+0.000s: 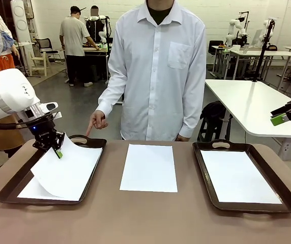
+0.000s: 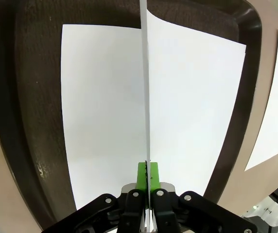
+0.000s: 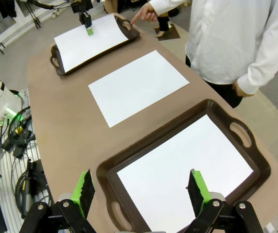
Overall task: Sort the A4 documents.
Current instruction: Place the A4 Paper in the designated Handle tray.
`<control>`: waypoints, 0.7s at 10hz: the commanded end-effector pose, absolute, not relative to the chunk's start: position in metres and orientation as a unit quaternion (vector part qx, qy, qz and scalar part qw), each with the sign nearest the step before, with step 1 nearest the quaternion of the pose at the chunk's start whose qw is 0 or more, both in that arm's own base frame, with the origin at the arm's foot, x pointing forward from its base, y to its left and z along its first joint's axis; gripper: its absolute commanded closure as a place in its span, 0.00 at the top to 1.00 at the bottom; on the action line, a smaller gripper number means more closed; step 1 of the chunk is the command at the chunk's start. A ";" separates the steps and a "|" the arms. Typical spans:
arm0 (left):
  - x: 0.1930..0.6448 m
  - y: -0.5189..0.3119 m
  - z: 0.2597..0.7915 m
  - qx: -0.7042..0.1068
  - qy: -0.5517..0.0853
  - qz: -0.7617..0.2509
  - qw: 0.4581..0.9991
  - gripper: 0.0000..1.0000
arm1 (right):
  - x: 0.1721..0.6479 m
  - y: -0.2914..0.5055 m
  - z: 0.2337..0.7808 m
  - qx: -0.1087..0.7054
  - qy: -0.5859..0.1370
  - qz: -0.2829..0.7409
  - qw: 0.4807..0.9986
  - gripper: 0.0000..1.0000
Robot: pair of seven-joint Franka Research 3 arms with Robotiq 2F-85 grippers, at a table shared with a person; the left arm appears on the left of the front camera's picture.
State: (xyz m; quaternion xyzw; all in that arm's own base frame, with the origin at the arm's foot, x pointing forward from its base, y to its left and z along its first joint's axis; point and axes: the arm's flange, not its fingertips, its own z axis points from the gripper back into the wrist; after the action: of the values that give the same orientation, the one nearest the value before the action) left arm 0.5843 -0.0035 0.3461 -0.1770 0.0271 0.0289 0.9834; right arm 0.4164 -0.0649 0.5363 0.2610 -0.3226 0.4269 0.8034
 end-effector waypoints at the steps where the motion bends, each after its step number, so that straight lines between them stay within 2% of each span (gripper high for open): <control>1: 0.588 -0.004 0.342 -0.167 0.033 0.038 0.985 0.09 | 0.416 -0.064 0.535 0.261 -0.323 0.431 0.801 1.00; 6: 0.577 -0.004 0.358 -0.129 0.022 0.043 0.990 0.59 | 0.416 -0.064 0.535 0.261 -0.323 0.431 0.801 1.00; 7: 0.574 -0.002 0.361 -0.128 0.015 0.044 0.991 0.53 | 0.416 -0.064 0.535 0.261 -0.323 0.431 0.801 1.00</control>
State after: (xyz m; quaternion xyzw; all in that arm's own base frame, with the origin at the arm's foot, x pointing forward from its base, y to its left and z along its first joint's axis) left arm 0.5818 -0.0003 0.3576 -0.1468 0.0236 0.0290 0.9885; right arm 0.4164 -0.0649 0.5364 0.2610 -0.3227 0.4269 0.8034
